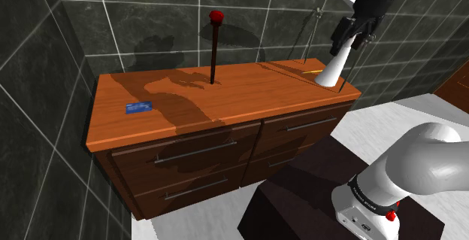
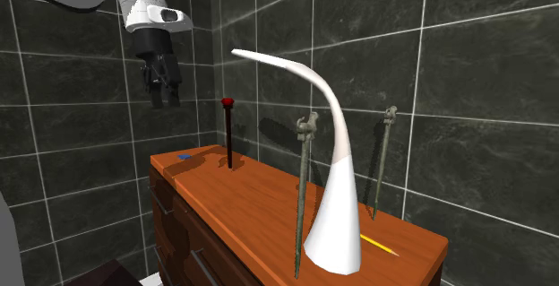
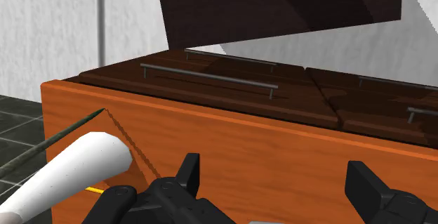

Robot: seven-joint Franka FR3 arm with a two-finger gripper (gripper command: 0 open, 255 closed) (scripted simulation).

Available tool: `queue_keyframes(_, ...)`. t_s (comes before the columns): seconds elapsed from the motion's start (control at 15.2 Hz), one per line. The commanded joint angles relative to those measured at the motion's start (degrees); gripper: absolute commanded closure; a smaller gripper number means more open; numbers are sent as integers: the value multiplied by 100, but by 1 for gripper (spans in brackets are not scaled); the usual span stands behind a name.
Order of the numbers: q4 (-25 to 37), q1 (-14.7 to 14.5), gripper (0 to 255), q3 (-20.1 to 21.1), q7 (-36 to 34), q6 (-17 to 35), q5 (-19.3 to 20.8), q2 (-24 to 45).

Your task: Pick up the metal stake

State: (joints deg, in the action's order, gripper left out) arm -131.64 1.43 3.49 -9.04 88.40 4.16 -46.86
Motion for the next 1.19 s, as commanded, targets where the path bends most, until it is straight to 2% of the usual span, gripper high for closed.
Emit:
queue_keyframes(0.0,0,0,0,0,0,0,0,0)
queue_keyframes(0.59,605,400,0,-1202,997,94,471,752)
queue_keyframes(1.12,1521,627,0,-2245,1917,152,607,1785)
